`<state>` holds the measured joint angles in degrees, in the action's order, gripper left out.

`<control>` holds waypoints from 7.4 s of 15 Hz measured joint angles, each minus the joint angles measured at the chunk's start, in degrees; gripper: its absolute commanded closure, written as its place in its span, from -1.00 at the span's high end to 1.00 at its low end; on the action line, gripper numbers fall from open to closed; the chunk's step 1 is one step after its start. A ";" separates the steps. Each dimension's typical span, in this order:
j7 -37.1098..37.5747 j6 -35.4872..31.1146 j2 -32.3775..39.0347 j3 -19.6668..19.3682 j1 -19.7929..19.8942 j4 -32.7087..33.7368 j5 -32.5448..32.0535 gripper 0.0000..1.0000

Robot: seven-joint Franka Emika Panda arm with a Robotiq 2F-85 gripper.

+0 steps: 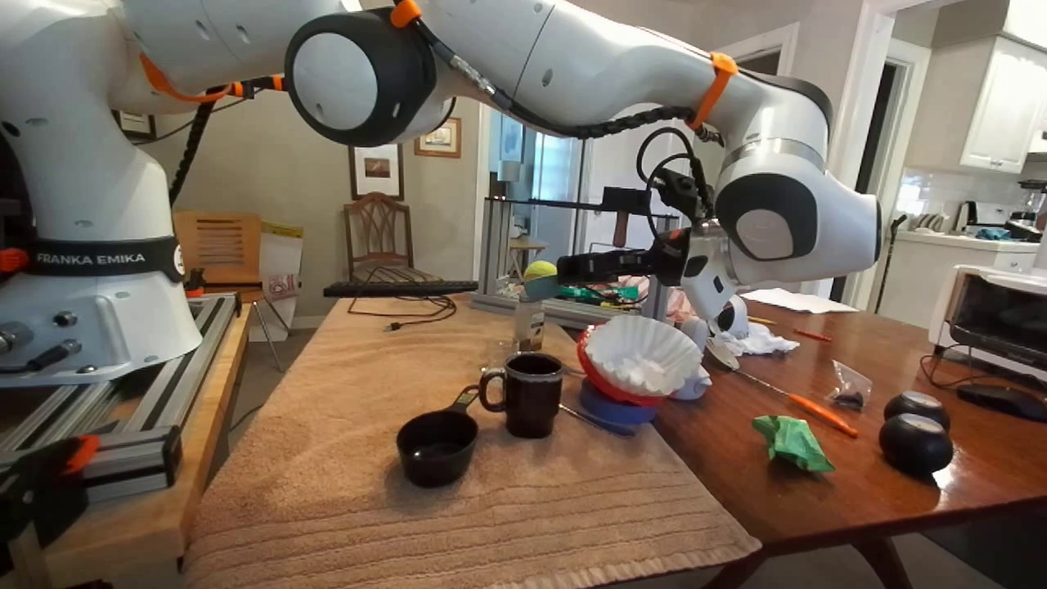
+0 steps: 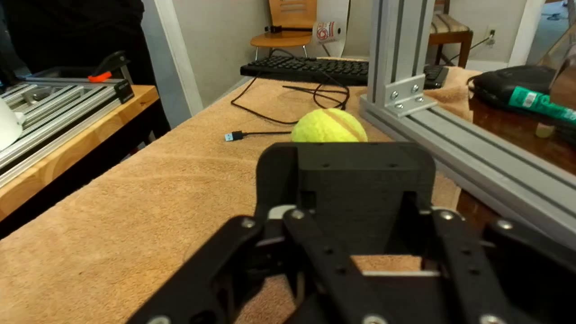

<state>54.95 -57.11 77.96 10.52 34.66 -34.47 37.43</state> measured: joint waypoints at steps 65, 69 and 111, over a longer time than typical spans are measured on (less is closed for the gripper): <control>19.52 -0.04 5.21 -0.18 14.06 2.51 20.63 -0.57; 21.67 -10.90 6.57 -0.10 14.67 2.48 26.77 -0.57; 19.48 -18.72 -3.82 -5.64 16.92 8.27 -0.75 -0.57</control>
<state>74.43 -75.83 74.15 4.88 51.59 -26.20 36.68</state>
